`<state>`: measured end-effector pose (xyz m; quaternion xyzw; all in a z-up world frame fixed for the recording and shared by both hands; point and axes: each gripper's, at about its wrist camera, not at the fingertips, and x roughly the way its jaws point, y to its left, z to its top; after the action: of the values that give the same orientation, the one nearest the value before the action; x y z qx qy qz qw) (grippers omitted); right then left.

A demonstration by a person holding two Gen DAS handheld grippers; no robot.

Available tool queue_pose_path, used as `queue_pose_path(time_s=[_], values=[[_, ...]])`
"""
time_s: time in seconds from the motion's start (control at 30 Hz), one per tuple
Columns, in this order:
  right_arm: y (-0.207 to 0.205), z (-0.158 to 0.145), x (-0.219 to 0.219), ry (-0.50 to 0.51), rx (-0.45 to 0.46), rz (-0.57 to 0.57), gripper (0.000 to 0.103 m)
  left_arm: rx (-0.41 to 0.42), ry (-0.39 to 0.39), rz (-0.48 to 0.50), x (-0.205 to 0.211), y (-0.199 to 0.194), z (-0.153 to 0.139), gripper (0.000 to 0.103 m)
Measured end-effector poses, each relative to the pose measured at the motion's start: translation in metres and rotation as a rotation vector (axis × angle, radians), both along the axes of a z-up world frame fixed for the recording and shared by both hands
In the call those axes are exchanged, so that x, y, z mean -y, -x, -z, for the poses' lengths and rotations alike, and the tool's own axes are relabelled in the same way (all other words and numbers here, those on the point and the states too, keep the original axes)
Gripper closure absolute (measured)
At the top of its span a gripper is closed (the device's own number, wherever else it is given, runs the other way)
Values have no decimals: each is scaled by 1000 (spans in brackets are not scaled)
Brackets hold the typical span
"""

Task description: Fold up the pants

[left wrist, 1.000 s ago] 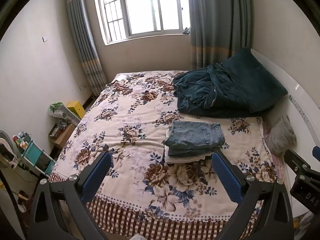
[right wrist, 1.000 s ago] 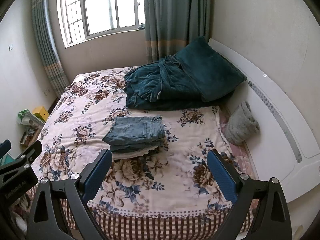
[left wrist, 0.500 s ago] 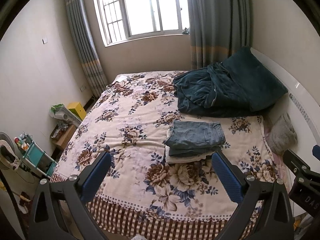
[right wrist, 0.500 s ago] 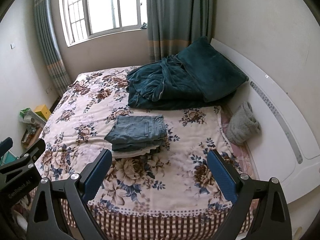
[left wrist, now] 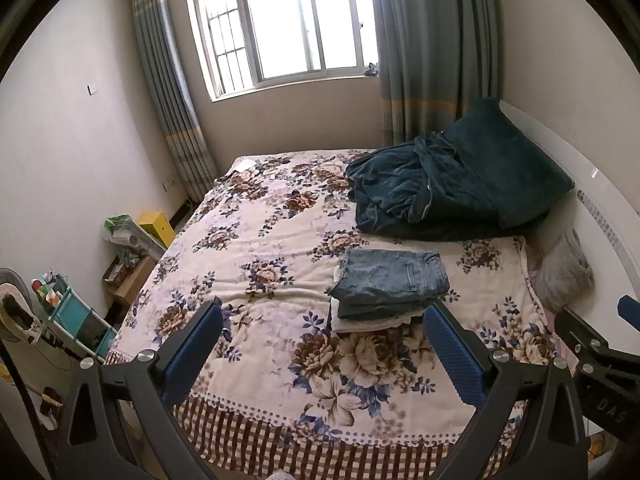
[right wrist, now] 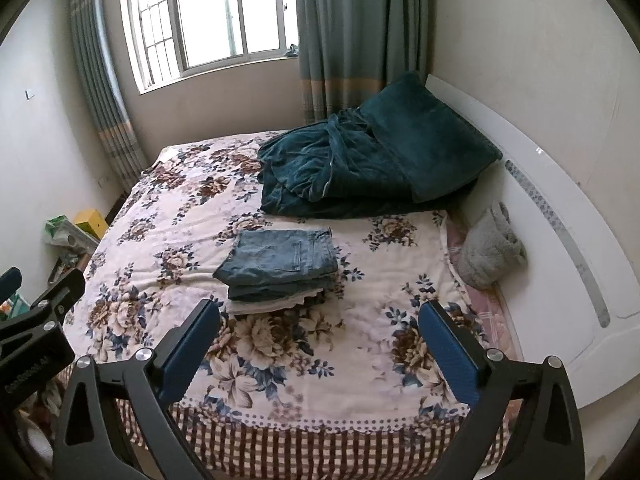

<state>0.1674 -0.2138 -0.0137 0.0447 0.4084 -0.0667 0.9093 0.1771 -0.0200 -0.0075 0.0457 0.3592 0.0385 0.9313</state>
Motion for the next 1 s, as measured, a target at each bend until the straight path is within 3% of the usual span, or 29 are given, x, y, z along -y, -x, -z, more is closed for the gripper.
queue_pose_path(time_s=[1.0], values=[[6,-5,-7,-8,6,2,1,3,-7,2,-1,4,-2,0]])
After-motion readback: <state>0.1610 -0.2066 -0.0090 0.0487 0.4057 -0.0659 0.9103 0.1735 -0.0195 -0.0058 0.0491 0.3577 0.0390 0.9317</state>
